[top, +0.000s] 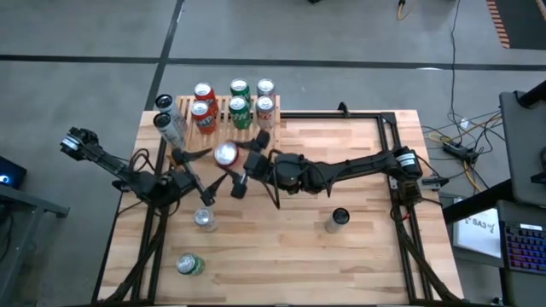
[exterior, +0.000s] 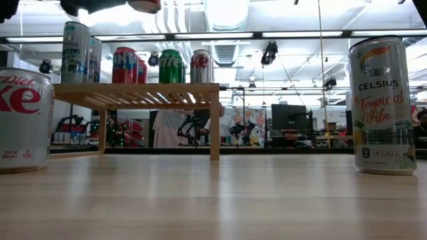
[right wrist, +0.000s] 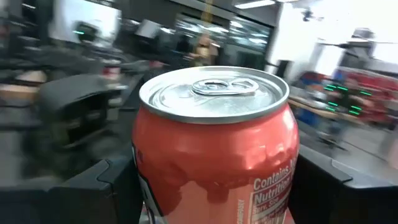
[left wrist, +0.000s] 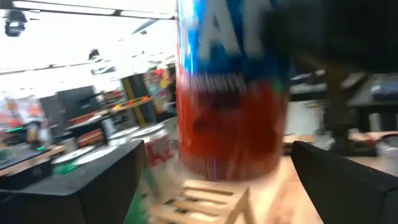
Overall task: Place canned beverage on shelf
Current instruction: Put the orange soda can on the shelf aligned with the other orange soda can
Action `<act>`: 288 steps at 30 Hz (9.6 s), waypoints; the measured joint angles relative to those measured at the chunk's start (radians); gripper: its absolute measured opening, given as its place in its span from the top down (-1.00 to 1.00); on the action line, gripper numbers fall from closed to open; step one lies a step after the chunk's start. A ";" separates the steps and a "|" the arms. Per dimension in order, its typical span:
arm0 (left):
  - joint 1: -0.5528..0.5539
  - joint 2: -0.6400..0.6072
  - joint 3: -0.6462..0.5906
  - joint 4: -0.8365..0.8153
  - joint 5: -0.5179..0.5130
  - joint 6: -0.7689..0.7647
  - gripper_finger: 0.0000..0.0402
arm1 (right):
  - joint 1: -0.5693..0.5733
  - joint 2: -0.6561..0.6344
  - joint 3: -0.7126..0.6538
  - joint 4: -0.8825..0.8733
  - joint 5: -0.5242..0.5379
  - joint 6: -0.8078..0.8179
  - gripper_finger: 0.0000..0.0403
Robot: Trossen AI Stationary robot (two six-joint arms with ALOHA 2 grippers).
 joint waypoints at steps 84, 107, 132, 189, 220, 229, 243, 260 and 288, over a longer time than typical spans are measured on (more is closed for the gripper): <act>-0.276 -0.423 0.000 -0.061 -0.226 0.194 -0.92 | -0.240 0.365 0.287 -0.087 -0.159 0.296 -0.79; -0.276 -0.417 0.000 -0.105 -0.297 0.189 -0.92 | -0.210 0.288 0.622 -0.516 -0.162 0.197 -0.81; -0.277 -0.397 0.000 -0.123 -0.318 0.213 -0.92 | -0.130 0.222 0.214 -0.518 -0.084 0.191 0.50; -0.277 -0.402 0.035 -0.127 -0.451 0.325 0.51 | -0.205 0.301 0.102 -0.006 -0.021 0.228 0.94; -0.279 -0.198 0.017 -0.337 -0.411 -0.217 0.65 | -0.107 -0.076 0.105 -0.615 0.029 -0.060 0.94; -0.235 -0.014 0.016 -0.373 -0.460 -0.509 0.82 | -0.106 -0.301 0.006 -0.880 0.007 0.073 0.94; 0.041 0.058 0.016 -0.321 -0.300 -0.543 0.82 | -0.107 -0.536 -0.456 -0.508 -0.063 0.034 0.94; 0.149 0.260 0.038 -0.317 -0.405 -0.767 0.82 | -0.136 -0.531 -0.557 -0.475 0.127 -0.017 0.94; 0.261 0.445 0.168 -0.321 -0.523 -0.689 0.82 | -0.170 -0.531 -0.586 -0.475 0.127 0.009 0.94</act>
